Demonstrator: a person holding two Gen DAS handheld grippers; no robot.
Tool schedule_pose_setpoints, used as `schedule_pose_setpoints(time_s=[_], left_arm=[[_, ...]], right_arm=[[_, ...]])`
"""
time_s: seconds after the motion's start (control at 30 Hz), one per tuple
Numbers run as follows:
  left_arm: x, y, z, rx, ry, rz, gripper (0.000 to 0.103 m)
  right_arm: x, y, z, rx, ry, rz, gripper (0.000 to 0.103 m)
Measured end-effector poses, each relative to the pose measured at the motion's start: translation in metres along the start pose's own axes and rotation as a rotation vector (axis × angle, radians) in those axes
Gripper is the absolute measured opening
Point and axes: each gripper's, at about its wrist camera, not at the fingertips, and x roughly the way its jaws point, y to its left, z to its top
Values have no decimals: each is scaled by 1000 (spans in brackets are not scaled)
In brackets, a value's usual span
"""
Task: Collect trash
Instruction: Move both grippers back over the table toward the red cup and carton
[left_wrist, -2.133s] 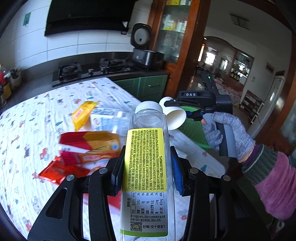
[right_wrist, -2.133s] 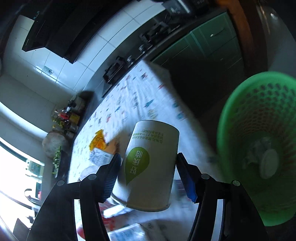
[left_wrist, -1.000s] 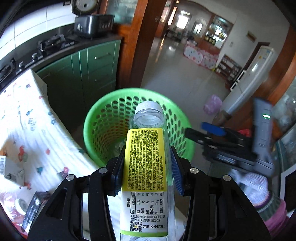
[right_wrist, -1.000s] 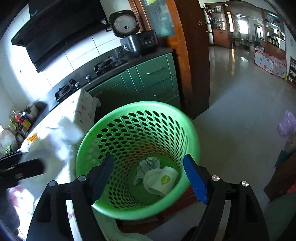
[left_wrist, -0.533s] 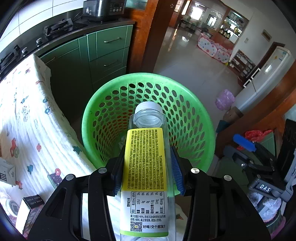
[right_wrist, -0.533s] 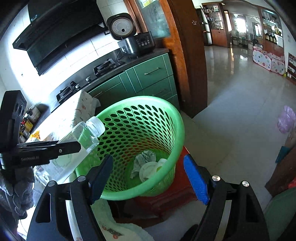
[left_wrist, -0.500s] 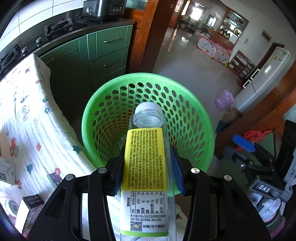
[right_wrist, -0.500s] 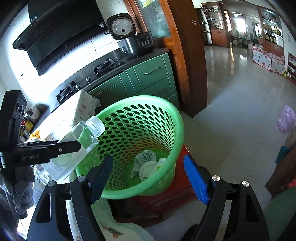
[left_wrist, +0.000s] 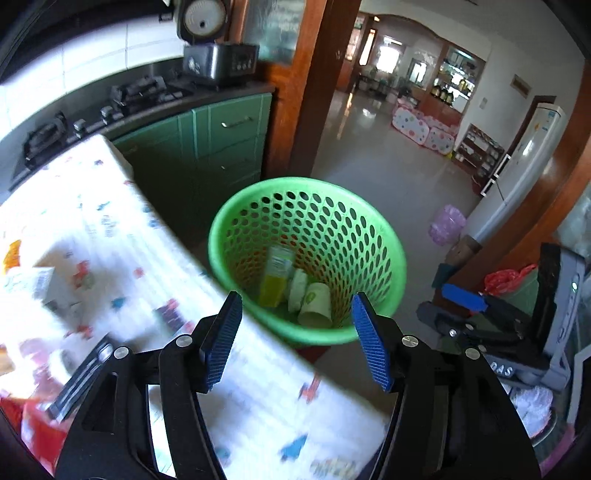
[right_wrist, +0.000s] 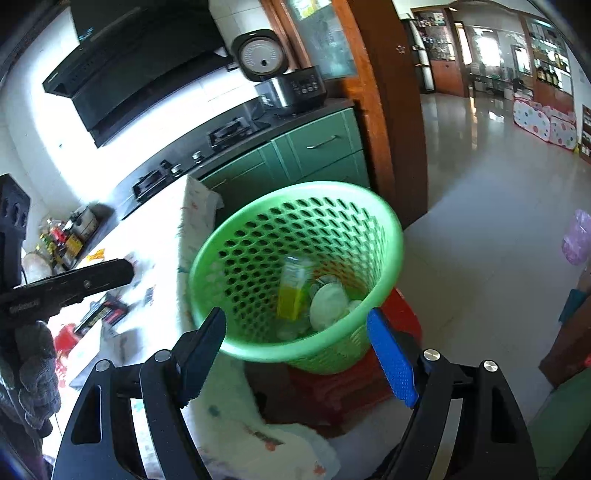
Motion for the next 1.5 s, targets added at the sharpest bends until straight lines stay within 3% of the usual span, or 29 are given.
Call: schedule_pose_setpoints(time_s=[0.33, 0.57, 0.8, 1.1, 1.5], left_arm=[[-95, 59, -58, -44, -70, 135, 62], [-129, 124, -87, -101, -37, 245, 63], [-124, 170, -105, -124, 52, 264, 68], [-102, 178, -109, -21, 147, 278, 70], [-78, 192, -109, 21, 254, 291, 71]], right_arm=[[-18, 65, -25, -70, 12, 94, 79], [-21, 113, -31, -119, 33, 140, 80], [-21, 154, -36, -168, 55, 181, 83], [-5, 187, -38, -221, 87, 188, 84], [14, 211, -53, -220, 164, 198, 84]])
